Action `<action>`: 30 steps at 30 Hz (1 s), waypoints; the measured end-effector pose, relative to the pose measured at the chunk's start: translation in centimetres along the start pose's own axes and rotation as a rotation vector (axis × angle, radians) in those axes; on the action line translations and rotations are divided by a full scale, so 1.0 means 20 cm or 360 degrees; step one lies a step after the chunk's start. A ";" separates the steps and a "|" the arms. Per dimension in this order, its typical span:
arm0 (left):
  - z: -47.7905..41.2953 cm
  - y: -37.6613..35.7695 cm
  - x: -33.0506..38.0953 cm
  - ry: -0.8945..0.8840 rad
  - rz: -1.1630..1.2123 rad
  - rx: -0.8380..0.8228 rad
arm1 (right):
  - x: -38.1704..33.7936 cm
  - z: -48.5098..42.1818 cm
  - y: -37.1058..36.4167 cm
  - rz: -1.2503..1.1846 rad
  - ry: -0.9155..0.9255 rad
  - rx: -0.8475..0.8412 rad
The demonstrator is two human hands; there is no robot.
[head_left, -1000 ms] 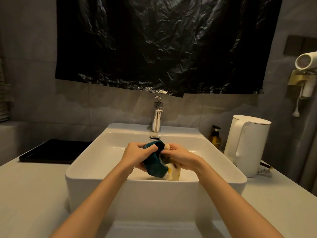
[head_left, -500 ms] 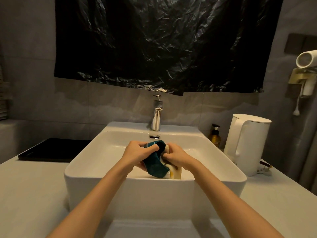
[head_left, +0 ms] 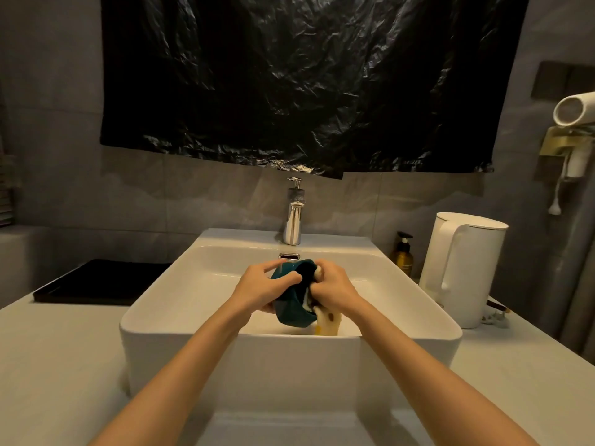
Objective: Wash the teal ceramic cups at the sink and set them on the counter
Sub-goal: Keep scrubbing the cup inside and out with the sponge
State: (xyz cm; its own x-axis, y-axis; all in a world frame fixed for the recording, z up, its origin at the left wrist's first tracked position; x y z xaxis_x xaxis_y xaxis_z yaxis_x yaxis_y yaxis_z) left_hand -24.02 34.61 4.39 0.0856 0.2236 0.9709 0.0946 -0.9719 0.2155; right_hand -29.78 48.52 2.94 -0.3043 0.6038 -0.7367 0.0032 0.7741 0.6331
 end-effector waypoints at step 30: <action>-0.02 0.02 -0.03 -0.0032 -0.0083 0.0032 | -0.02 0.04 0.03 0.0089 0.0232 -0.0143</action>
State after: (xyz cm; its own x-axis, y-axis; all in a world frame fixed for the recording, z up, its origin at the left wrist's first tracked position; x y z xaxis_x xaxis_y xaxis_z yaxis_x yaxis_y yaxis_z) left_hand -24.41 34.03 3.86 0.1000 0.2755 0.9561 0.1194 -0.9573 0.2634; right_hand -28.78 48.81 3.39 -0.4407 0.6067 -0.6617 -0.0593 0.7158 0.6958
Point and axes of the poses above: each hand's wrist, its own z-axis away from the middle knuckle, its own y-axis out of the back of the hand, x = y × z, the point moved 1 cm from there along -z, towards the middle knuckle
